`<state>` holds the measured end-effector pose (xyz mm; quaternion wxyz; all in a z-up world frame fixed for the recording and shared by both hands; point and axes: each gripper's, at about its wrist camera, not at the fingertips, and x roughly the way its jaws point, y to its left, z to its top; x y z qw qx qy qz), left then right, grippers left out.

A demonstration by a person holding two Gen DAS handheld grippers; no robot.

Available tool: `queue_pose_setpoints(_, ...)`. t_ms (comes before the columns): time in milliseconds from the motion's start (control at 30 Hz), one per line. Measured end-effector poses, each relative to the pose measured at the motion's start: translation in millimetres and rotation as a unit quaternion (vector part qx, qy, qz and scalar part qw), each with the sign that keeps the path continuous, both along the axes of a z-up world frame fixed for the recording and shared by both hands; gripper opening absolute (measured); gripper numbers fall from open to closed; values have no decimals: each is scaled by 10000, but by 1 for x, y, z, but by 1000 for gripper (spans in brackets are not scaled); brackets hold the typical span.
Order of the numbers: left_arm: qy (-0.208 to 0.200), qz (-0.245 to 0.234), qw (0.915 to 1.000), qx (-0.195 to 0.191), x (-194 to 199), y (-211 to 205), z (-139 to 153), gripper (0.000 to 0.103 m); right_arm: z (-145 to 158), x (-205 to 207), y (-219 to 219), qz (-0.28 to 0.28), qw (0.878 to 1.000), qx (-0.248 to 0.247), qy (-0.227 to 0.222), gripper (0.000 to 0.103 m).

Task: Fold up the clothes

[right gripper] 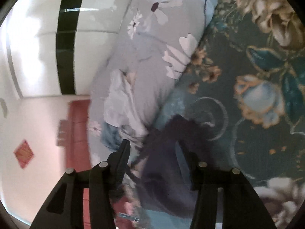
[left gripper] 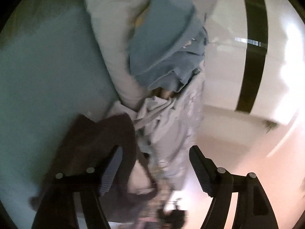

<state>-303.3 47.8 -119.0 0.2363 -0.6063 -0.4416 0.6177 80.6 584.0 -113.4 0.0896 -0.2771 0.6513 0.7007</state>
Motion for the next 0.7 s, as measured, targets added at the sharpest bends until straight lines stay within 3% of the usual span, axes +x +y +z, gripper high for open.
queue_pose_setpoints(100,372,-612,9899,-1221,7,0,-2,77,-15,-1,-13,362,9970,275,-628,51)
queue_pose_setpoints(200,688,-1221,9606,-2400,17,9,-16,77,-35,-7,-27,588,9928,346,-987,51)
queue_pose_setpoints(267,774,-1484,9475,-2725,22,17,-26,77,-47,-12,-34,682,9912,303,-1097,51)
queue_pose_setpoints(333,787,-1656,9418,-2818,25,26,-37,77,-55,-17,-40,712,9906,277,-1131,51)
queue_pose_setpoints(367,761,-1688,9410,-2833,25,29,-42,75,-55,-19,-41,691,9906,295,-1139,51)
queue_pose_setpoints(433,649,-1513,9492,-2681,22,30,-50,74,-53,-24,-43,640,9913,358,-1095,51)
queue_pose_setpoints(600,456,-1163,9649,-2312,14,31,-60,49,-45,-37,-38,490,9920,531,-1039,48)
queue_pose_setpoints(667,507,-1178,9636,-2346,14,35,-59,30,-46,-44,-39,538,9917,513,-1051,37)
queue_pose_setpoints(700,573,-1188,9621,-2385,14,36,-57,21,-46,-47,-39,585,9908,524,-1099,23)
